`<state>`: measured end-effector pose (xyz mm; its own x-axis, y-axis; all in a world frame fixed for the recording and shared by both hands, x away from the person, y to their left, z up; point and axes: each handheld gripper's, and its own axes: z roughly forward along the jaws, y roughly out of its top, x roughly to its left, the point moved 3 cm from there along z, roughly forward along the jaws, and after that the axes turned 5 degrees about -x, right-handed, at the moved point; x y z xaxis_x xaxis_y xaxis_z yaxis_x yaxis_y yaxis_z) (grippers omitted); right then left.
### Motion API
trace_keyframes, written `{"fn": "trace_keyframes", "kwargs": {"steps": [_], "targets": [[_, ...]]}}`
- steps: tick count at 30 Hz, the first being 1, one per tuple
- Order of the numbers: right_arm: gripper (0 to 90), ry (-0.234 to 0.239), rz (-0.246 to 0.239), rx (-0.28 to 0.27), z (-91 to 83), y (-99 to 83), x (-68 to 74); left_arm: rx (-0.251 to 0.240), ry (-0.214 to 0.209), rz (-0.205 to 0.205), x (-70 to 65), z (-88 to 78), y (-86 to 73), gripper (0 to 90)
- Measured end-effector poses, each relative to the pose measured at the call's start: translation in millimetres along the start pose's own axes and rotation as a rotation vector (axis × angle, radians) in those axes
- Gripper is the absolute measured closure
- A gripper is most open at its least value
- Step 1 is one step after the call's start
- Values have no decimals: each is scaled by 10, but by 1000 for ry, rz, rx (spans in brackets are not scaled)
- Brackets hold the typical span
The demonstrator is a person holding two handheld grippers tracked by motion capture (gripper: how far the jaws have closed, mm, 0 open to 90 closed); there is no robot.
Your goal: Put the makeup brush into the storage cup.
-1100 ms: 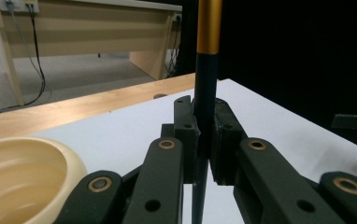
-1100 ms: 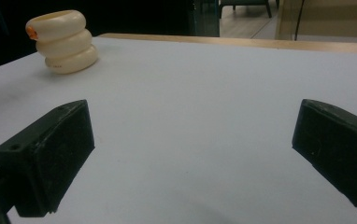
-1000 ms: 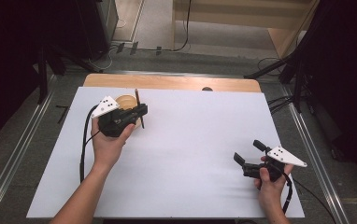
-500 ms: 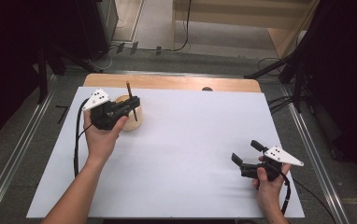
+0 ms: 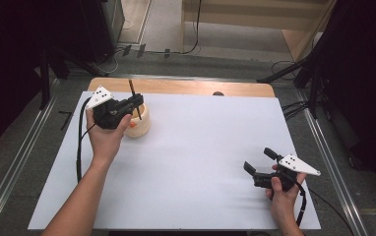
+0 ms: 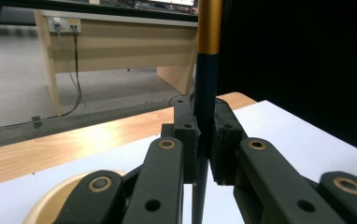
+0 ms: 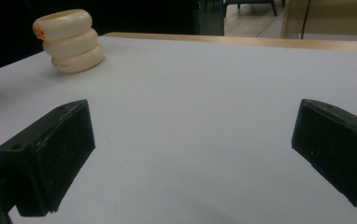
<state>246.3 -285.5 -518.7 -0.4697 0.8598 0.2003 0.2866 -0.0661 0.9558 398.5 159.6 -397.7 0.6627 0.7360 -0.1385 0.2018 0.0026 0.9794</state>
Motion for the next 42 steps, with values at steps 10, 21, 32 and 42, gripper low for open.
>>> {"fn": "trace_keyframes", "kwargs": {"steps": [10,21,32,42], "targets": [[0,1,-11,-2,-1,3,9,3,41,3,126,66,-35,843],[0,4,-8,-1,3,-1,13,2,76,-3,204,116,-80,842],[0,5,-9,2,11,-5,17,29,100,-18,276,167,-186,842],[0,3,-12,7,22,-12,21,86,139,-46,354,201,-344,841]]}}
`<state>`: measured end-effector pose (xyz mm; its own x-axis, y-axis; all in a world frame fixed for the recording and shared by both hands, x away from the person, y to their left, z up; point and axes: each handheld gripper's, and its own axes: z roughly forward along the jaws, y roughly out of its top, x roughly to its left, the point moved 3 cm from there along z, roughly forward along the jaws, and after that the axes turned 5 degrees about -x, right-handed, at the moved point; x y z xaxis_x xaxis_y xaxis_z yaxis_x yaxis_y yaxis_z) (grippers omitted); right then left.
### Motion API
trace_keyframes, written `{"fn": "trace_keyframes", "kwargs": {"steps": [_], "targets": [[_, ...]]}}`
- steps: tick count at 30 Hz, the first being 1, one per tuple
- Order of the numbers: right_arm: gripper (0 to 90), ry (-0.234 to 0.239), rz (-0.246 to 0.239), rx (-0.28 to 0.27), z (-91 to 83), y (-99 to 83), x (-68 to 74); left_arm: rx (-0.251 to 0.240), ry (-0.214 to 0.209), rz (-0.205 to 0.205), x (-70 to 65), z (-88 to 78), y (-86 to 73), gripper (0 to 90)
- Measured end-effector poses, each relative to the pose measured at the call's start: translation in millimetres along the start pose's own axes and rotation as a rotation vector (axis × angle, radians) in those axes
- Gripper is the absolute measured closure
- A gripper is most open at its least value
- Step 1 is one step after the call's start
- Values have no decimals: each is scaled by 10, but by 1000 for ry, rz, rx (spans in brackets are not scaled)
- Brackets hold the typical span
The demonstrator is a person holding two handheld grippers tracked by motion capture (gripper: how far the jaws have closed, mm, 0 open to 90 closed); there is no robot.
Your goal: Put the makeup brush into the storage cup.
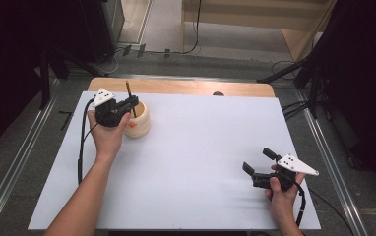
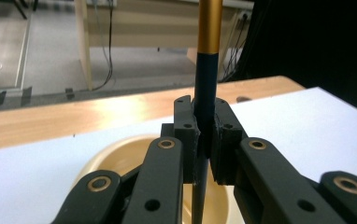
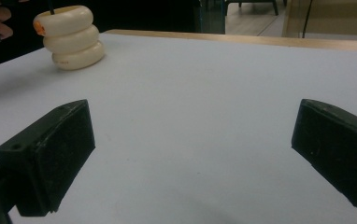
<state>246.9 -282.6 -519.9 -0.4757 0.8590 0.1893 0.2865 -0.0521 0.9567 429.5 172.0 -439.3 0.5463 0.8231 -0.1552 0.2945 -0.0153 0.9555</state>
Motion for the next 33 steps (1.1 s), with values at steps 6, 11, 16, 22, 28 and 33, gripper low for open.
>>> {"fn": "trace_keyframes", "kwargs": {"steps": [6,11,16,22,28,33], "targets": [[0,2,1,1,5,-1,8,47,18,-10,7,45,-65,838],[0,0,1,2,6,-3,4,71,21,-18,3,70,-101,837],[0,-2,2,2,8,-4,3,76,17,-44,19,67,-120,733],[0,-3,1,1,11,-5,4,39,-26,-48,-4,-18,-68,503],[0,-4,-1,1,9,-4,4,9,-81,-34,-47,-180,-62,172],[0,-9,-1,1,6,-1,3,-10,-128,-11,-102,-335,-80,0]]}}
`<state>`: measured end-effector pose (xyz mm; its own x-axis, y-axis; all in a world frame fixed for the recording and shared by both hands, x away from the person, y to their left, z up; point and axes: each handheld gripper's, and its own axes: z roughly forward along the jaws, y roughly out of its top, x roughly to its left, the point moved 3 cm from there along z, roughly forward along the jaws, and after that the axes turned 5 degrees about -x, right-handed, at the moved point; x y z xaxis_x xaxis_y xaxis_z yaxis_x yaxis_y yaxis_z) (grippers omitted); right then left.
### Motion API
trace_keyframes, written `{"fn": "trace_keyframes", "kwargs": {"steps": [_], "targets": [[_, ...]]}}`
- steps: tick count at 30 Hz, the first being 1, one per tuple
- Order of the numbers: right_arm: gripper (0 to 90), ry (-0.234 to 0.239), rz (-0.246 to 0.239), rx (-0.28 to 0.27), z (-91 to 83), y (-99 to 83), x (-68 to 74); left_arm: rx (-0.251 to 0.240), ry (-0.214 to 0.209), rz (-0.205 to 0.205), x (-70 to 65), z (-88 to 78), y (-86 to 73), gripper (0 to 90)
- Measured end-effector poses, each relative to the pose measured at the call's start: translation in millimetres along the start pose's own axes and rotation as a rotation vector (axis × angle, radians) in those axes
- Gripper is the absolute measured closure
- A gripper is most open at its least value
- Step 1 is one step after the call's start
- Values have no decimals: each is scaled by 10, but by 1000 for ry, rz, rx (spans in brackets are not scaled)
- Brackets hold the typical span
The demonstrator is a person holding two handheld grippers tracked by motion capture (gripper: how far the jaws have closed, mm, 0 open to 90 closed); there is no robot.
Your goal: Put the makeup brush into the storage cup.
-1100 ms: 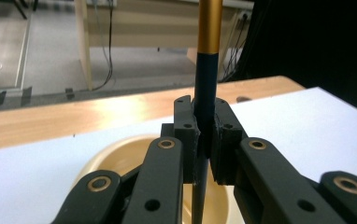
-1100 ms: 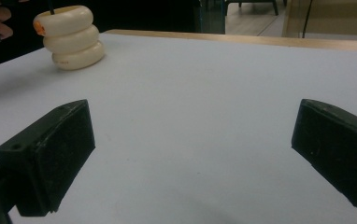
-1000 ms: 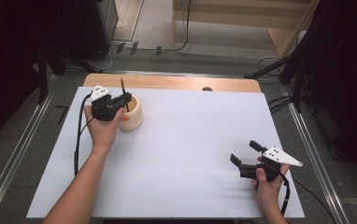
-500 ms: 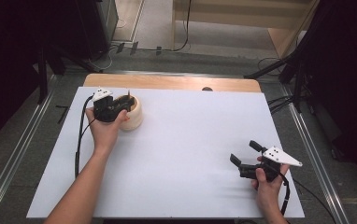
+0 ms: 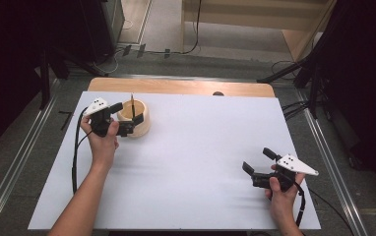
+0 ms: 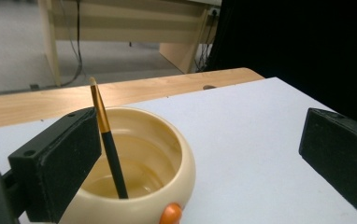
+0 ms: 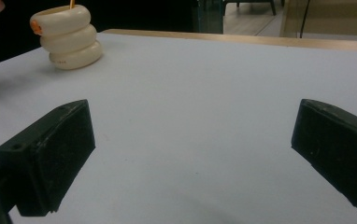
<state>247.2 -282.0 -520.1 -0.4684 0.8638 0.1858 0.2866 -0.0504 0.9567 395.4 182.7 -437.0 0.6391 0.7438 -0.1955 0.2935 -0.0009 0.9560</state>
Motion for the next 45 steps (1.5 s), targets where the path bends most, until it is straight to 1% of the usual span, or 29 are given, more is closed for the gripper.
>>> {"fn": "trace_keyframes", "kwargs": {"steps": [1,2,3,4,6,8,9,10,13,15,16,17,18,21,22,23,25,27,28,29,32,35,39,43,45], "targets": [[0,0,0,0,0,0,0,0,0,0,0,0,0,0],[0,1,-3,1,2,-1,5,-16,3,12,-24,-76,-10,0],[0,2,-3,2,3,-1,7,-16,3,12,-24,-76,-10,0],[0,2,-3,2,3,-1,7,-20,-6,12,-30,-103,-16,0],[0,3,-3,1,5,0,11,-27,0,20,-42,-180,-47,0],[0,3,-3,2,4,1,11,-25,-4,22,-55,-230,-86,0],[0,3,-2,1,5,1,11,-25,-4,22,-55,-230,-86,0],[0,3,-2,1,5,1,11,-22,-4,33,-64,-251,-103,0],[0,3,-3,4,7,0,12,-29,-11,40,-95,-340,-155,0],[0,3,-4,5,8,0,13,-30,-5,40,-103,-370,-169,0],[0,3,-5,5,7,1,15,-40,-17,31,-114,-414,-189,0],[0,3,-6,4,5,2,16,-36,-12,41,-119,-441,-203,0],[0,3,-6,4,5,2,16,-36,-12,41,-119,-441,-203,0],[0,1,-5,3,4,3,13,-27,-8,59,-143,-526,-283,0],[0,1,-5,3,4,3,13,-27,-8,59,-143,-526,-283,0],[0,2,-5,3,3,4,16,-19,-6,59,-149,-565,-328,0],[0,1,-7,1,5,5,19,-20,-6,58,-150,-583,-351,0],[0,0,-8,2,5,6,22,-18,-4,59,-147,-640,-408,0],[0,0,-8,2,5,6,22,-18,-4,59,-147,-640,-408,0],[0,0,-8,2,5,6,21,-18,2,56,-143,-679,-453,0],[0,-1,-8,2,4,7,24,-16,-5,42,-141,-726,-505,0],[0,-1,-11,3,2,9,24,-1,-1,52,-147,-769,-564,0],[0,-2,-12,3,4,9,26,0,3,45,-139,-809,-610,0],[0,-2,-13,2,2,12,27,2,13,48,-127,-865,-654,0],[0,-3,-13,3,2,11,26,8,10,46,-127,-873,-668,0]]}}
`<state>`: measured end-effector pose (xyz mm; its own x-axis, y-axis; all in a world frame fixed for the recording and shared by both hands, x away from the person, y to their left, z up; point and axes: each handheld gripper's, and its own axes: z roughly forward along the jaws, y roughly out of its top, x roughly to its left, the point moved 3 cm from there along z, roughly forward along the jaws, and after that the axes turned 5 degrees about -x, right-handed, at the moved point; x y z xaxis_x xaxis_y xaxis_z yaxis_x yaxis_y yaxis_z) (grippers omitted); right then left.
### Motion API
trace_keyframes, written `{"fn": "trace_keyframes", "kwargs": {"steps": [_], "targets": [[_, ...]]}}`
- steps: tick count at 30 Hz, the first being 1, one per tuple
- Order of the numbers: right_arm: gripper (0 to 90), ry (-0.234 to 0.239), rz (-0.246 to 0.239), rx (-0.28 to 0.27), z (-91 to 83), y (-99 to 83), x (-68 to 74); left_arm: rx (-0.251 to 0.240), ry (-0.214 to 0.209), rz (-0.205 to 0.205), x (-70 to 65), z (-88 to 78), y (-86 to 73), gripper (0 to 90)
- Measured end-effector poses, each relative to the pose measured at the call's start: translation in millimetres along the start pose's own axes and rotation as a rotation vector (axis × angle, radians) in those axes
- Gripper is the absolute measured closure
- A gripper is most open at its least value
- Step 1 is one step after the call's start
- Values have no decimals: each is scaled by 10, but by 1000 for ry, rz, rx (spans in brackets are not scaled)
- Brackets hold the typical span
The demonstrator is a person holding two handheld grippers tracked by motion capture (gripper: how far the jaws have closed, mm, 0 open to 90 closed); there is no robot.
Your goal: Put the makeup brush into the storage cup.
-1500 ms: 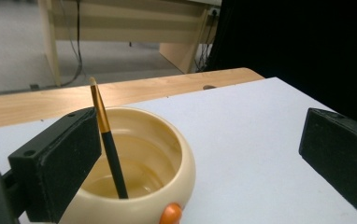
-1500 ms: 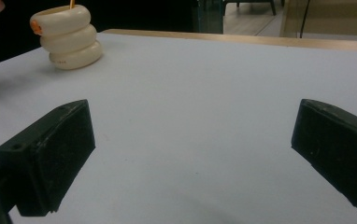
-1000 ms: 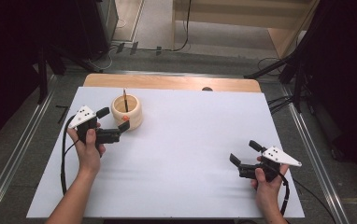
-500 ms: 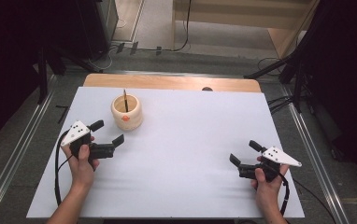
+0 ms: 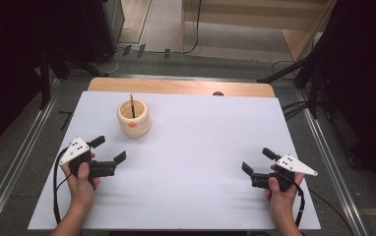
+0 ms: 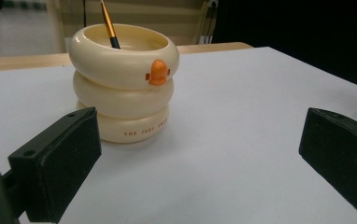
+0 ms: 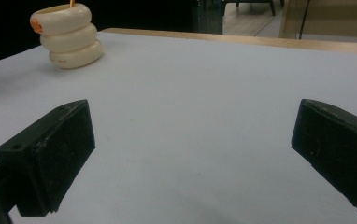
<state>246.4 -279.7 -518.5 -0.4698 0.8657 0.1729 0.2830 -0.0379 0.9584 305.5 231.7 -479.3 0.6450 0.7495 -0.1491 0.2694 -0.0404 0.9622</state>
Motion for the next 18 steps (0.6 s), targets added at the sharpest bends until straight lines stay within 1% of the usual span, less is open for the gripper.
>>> {"fn": "trace_keyframes", "kwargs": {"steps": [1,4,7,8,11,12,14,15,16,18], "targets": [[0,0,0,0,1,0,0,9,-1,5,-13,-12,-30,0],[0,0,0,0,-2,2,5,14,-2,13,-18,-25,-54,0],[0,-1,0,0,-3,2,3,13,9,15,-15,-63,-71,0],[0,-1,-1,-1,-4,3,1,10,12,15,-19,-102,-84,0],[0,-1,-2,0,-7,5,1,12,18,11,-22,-143,-110,0],[0,-2,-1,0,-8,6,1,14,21,6,-18,-190,-141,0],[0,-2,-1,0,-8,6,0,15,23,2,-10,-215,-152,0],[0,-4,-2,0,-11,7,-1,12,31,-7,9,-262,-175,0],[0,-4,-2,0,-11,7,-1,12,31,-7,9,-262,-175,0],[0,-10,-2,-1,-18,11,-5,4,50,-4,32,-316,-194,0]]}}
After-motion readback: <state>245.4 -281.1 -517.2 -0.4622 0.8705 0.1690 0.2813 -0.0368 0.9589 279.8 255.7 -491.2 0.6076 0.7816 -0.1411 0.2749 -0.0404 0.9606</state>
